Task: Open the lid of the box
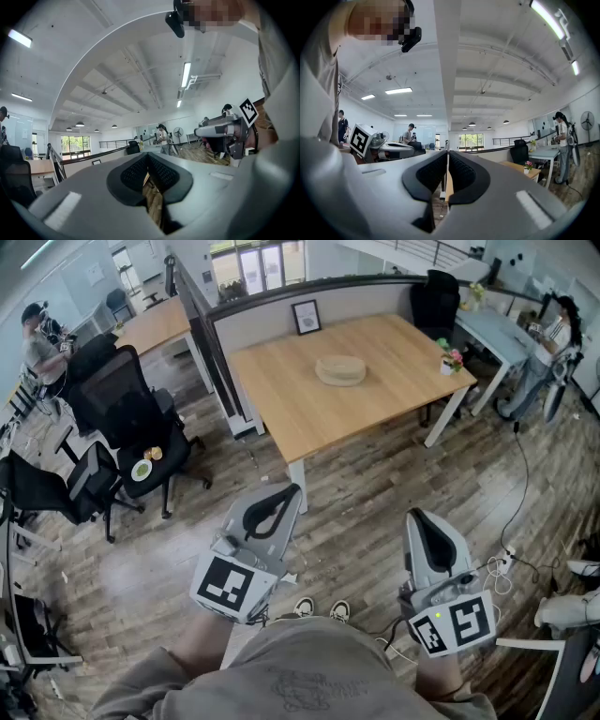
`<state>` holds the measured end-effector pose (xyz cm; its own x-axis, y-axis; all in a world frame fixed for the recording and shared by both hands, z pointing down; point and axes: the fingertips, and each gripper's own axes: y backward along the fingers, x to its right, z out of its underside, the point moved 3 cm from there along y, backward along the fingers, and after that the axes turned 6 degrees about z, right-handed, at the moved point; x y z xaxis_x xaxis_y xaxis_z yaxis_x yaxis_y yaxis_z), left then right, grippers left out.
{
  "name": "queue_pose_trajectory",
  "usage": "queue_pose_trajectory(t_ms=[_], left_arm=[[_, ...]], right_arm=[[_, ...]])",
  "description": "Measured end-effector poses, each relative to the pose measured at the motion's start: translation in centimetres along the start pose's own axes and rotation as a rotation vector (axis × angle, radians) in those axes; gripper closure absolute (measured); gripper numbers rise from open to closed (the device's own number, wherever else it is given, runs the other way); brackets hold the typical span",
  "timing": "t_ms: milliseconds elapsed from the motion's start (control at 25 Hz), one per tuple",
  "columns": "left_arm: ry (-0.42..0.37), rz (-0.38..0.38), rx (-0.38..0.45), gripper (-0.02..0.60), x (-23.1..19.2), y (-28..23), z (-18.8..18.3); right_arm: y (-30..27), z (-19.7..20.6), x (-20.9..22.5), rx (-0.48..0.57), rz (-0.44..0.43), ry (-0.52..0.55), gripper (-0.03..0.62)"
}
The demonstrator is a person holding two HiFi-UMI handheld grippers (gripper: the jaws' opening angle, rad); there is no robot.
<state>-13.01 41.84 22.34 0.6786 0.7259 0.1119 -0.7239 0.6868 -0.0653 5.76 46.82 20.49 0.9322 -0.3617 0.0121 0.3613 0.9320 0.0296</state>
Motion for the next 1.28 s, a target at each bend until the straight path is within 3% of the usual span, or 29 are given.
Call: queue_pose_trajectory(t_ms=[560, 600, 640, 680, 720, 760, 800, 1280], left_arm=[[-0.017, -0.011, 0.033, 0.581, 0.9, -1.1, 0.2], [-0.008, -0.019, 0.036, 0.575, 0.8, -1.1, 0.2], [-0.001, -0.029, 0.038, 0.53, 0.7, -1.2, 0.3], [0.003, -0.04, 0.038, 0.466, 0.7, -1.3, 0.4], [0.005, -0.055, 0.036, 0.413, 0.6, -1.4, 0.5], [0.006, -0.07, 0.034, 0.379, 0.5, -1.4, 0.6], [0.006, -0.081, 0.032, 0.353, 0.5, -1.4, 0.7], [-0.028, -0.109, 0.002, 0.353, 3.3, -3.3, 0.8]], right_arm=[[1.0, 0.7, 2.2, 0.011, 0.019, -0.007, 0.569], [1.0, 0.7, 2.4, 0.013, 0.024, -0.012, 0.569], [1.1, 0.7, 2.7, 0.019, 0.031, -0.02, 0.568], [1.1, 0.7, 3.0, 0.029, 0.041, -0.032, 0.559], [1.2, 0.6, 3.4, 0.04, 0.058, -0.044, 0.477], [1.2, 0.5, 3.7, 0.048, 0.076, -0.049, 0.356], [1.3, 0.5, 4.0, 0.048, 0.087, -0.046, 0.352], [2.9, 1.8, 7.1, 0.013, 0.063, -0.034, 0.353]])
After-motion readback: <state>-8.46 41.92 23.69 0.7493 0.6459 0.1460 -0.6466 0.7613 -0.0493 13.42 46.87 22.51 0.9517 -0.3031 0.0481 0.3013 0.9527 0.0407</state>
